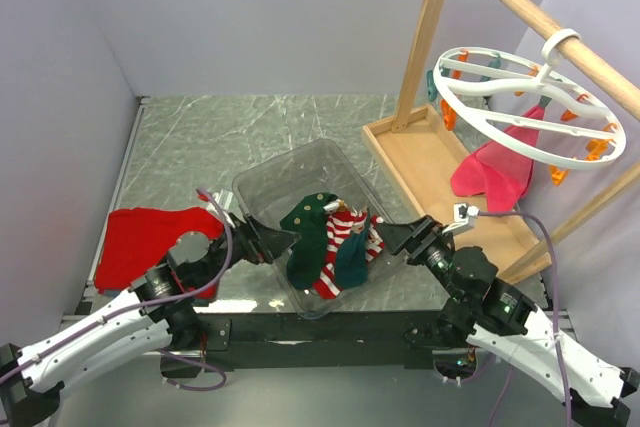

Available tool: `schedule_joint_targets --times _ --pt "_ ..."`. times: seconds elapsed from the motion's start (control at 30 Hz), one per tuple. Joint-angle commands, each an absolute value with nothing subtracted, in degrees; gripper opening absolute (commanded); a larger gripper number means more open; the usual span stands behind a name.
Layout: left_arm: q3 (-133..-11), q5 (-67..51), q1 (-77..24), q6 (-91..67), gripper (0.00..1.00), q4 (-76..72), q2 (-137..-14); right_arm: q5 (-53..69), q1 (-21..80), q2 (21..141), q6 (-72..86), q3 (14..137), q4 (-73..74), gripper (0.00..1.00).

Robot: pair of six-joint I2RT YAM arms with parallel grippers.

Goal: Remove the socks clipped to the hanger

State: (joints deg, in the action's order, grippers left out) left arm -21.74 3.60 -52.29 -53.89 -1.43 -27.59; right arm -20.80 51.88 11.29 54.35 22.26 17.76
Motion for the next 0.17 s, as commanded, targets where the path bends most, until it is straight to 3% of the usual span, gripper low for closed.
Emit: schedule_joint_targets --times 0.0,0.13 --pt "-20.83 2.37 -52.47 -54.75 0.97 -2.9 -27.33 -23.73 52.12 9.93 59.58 19.78 21.97 1.0" --pt "-20.57 1.58 -52.47 -55.11 0.97 -3.78 -27.95 -22.42 52.12 9.58 59.77 17.32 19.69 1.0"
